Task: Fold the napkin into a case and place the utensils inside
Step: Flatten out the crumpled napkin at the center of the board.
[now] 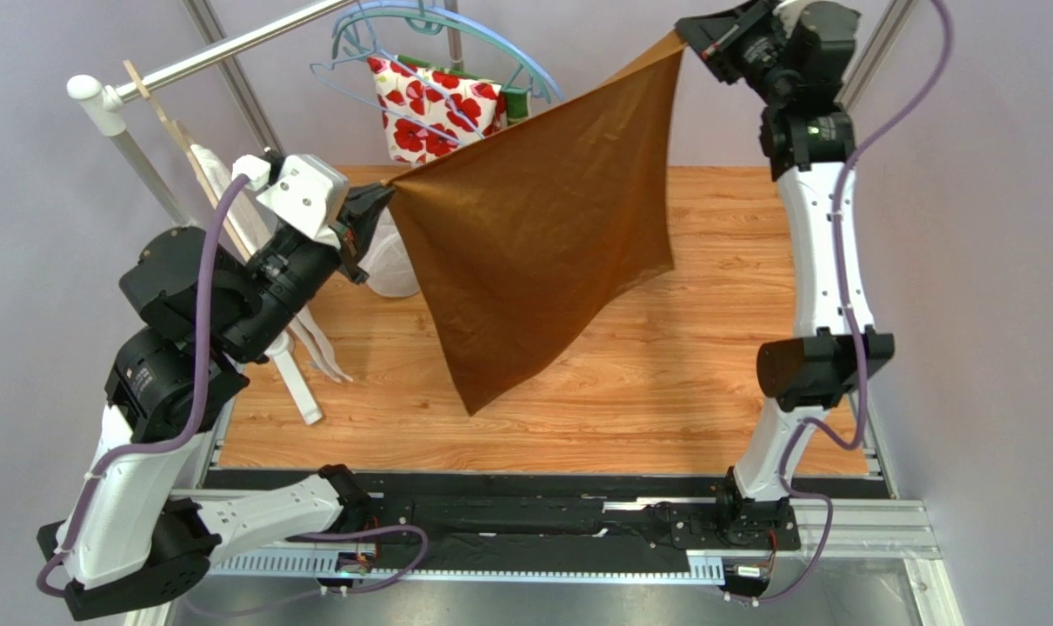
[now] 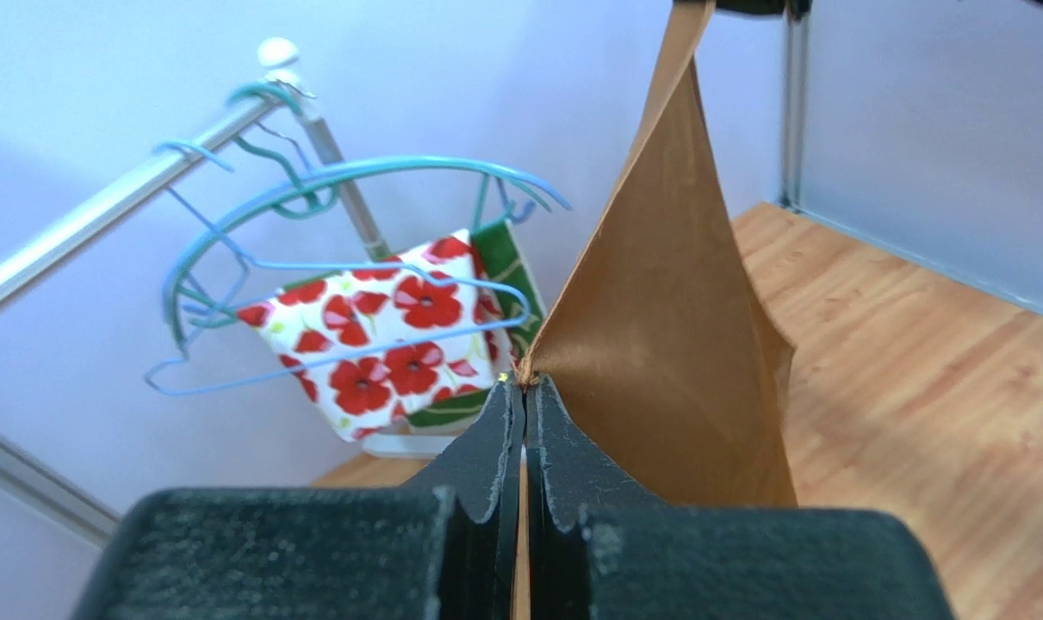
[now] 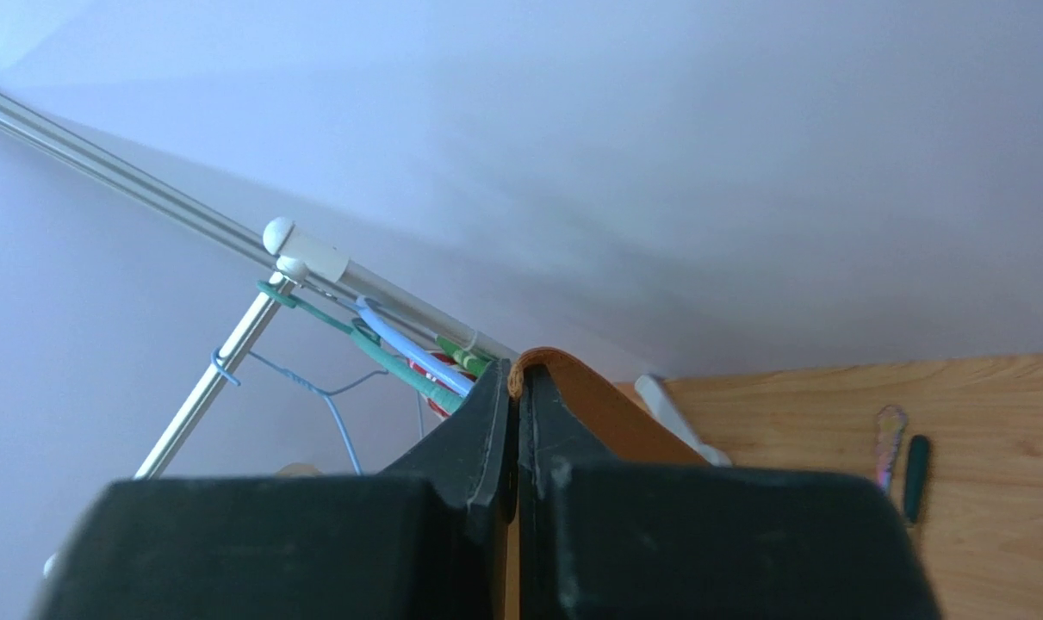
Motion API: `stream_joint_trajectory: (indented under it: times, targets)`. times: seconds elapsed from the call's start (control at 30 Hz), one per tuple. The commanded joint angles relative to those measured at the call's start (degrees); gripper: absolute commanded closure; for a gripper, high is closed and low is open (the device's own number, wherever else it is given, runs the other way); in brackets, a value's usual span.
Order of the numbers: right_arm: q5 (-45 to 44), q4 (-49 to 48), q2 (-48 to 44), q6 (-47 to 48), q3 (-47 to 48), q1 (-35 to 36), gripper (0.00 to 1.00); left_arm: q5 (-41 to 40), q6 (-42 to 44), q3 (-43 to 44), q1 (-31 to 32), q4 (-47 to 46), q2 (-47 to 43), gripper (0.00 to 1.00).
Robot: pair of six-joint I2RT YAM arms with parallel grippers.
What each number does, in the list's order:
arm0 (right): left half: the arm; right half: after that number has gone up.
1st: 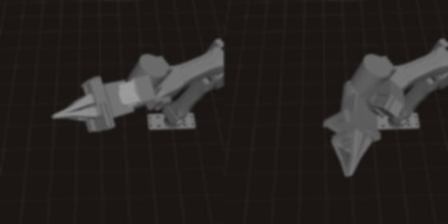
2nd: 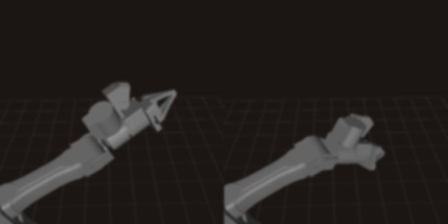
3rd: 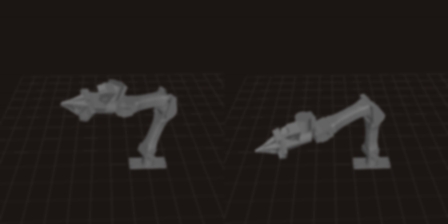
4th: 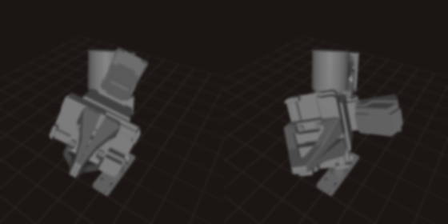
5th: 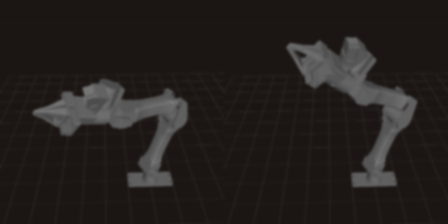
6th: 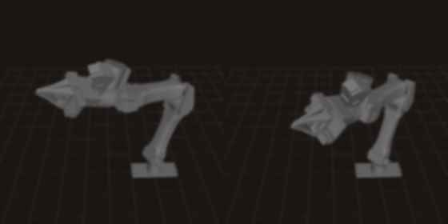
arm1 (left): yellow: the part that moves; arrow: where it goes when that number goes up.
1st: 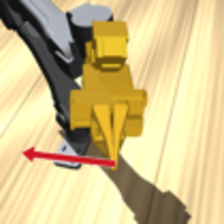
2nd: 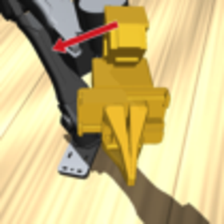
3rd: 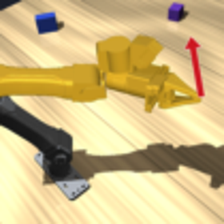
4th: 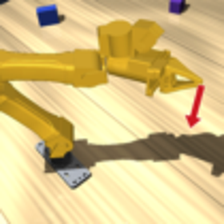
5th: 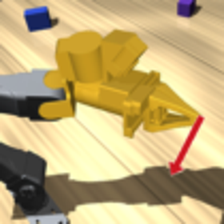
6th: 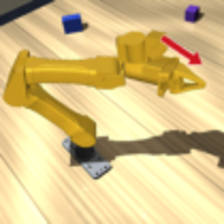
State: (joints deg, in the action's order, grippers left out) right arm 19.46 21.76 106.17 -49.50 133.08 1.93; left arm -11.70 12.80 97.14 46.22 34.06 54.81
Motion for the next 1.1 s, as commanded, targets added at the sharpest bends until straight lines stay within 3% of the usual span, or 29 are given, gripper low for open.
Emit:
stream_joint_trajectory:
  times: [0.0, 0.2, 0.37, 0.47, 0.6, 0.73, 0.9, 1.0, 1.07]
  targets:
    - [2.33, -6.82, 3.25, -6.49, 6.23, 0.35, 1.0, -2.53, 6.8, 8.39, -1.13, 1.0, 3.46, 1.0]
    - [7.42, -6.9, 2.56, -6.32, 1.41, -3.93, 1.0, 4.39, 6.02, 12.63, -1.83, 0.74, 9.7, 1.0]
    - [15.16, -3.93, 0.18, -2.9, -8.78, -8.52, 1.0, 17.31, 0.48, 8.44, -0.61, 1.1, 13.31, 1.0]
    - [19.2, 1.26, -1.75, 2.64, -13.78, -11.59, 1.0, 19.7, -3.82, 0.46, 5.62, -4.67, 14.54, 1.0]
    - [22.1, 3.98, -6.06, 10.02, -28.45, -17.03, 1.0, 22.15, -9.35, -4.85, 17.67, -9.53, 19.62, 1.0]
    - [20.63, 13.37, -8.87, 19.59, -35.58, -22.49, 1.0, 28.12, -12.44, -8.19, 24.0, -12.52, 28.31, 1.0]
    - [17.36, 12.79, -11.43, 22.86, -45.79, -29.87, 1.0, 31.38, -16.3, -9.6, 28.84, -16.04, 37.46, 1.0]
    - [11.67, 15.06, -10.02, 24.17, -46.86, -30.76, 1.0, 34.46, -18.32, -11.1, 29.19, -19.2, 42.48, 1.0]
    - [3.06, 20.41, -9.93, 25.67, -44.76, -30.5, 1.0, 35.87, -19.21, -11.19, 29.72, -20.52, 44.86, 1.0]
